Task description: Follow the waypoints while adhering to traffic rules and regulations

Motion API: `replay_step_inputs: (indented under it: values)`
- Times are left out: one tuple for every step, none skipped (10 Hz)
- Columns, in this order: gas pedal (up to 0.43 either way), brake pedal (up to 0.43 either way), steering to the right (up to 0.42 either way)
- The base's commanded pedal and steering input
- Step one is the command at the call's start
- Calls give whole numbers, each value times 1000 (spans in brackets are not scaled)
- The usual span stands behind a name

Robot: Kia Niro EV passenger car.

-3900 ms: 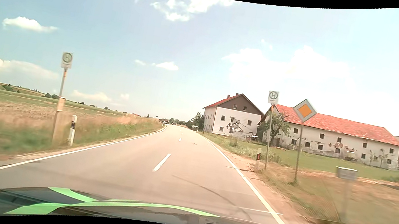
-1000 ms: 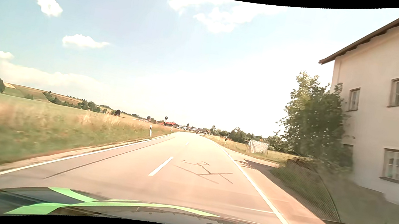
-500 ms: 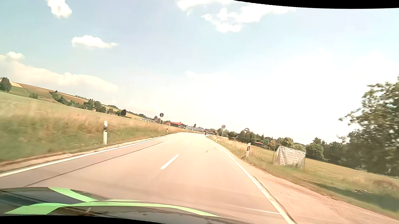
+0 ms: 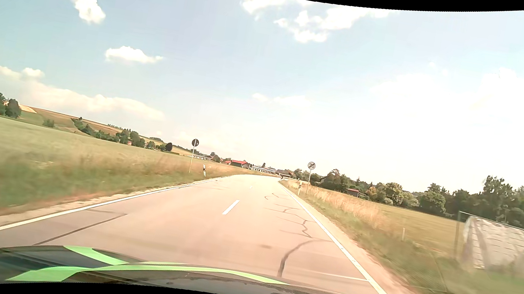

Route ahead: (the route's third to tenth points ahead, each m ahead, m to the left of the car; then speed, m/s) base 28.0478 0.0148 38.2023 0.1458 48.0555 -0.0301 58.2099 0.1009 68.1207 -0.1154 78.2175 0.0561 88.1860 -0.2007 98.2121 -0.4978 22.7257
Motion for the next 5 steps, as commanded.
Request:
replay_step_inputs:
  values:
    - [378, 0, -15]
    - [378, 0, -14]
    - [370, 0, -13]
    - [358, 0, -12]
    - [319, 0, -11]
